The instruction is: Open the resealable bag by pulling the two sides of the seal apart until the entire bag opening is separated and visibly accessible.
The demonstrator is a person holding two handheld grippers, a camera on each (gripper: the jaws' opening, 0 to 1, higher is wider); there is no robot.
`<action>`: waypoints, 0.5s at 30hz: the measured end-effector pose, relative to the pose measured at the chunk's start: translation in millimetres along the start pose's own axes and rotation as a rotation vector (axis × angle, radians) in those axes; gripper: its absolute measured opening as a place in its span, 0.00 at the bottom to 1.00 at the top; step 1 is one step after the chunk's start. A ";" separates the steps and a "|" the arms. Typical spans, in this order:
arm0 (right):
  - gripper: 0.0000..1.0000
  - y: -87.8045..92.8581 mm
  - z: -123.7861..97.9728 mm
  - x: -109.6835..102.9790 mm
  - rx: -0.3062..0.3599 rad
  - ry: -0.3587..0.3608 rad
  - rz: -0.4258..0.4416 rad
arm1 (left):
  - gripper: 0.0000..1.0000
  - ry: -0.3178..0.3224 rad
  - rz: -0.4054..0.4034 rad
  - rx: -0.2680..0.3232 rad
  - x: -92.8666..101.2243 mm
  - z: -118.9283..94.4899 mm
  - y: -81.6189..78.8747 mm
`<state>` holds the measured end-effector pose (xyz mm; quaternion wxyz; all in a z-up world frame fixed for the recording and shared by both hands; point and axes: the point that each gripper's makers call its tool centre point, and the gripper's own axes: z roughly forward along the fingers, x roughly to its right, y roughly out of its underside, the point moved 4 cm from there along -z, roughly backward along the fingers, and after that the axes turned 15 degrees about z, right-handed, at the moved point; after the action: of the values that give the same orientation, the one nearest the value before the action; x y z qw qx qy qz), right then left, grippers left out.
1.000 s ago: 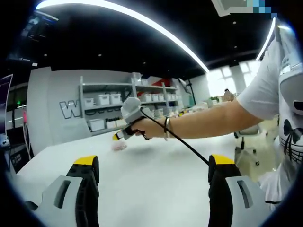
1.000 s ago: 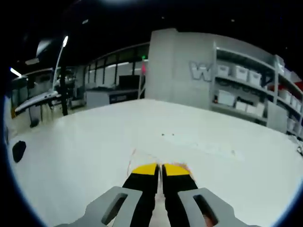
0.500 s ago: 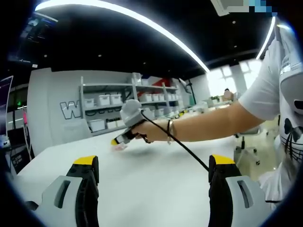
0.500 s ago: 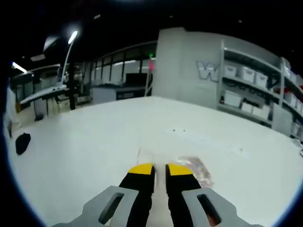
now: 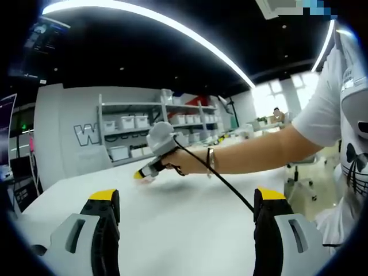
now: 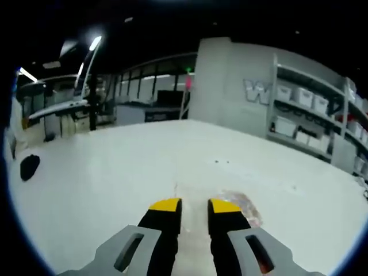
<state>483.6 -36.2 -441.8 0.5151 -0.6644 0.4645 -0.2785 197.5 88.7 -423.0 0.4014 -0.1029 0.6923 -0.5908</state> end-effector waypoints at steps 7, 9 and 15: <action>0.25 0.9 -3.6 -0.5 0.008 0.004 -0.012 | 0.98 -0.008 0.005 0.002 -2.0 -0.2 -0.1; 0.27 1.1 -4.4 -0.5 0.013 0.000 -0.015 | 0.98 -0.010 0.009 0.004 -2.2 0.2 -0.2; 0.36 -0.4 -3.9 -1.3 0.042 -0.008 -0.024 | 0.99 -0.013 0.014 0.003 -2.5 0.1 -0.4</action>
<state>479.9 -36.7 -440.0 0.5273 -0.6602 0.4484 -0.2917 199.1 90.1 -421.6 0.4099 -0.1012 0.6894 -0.5886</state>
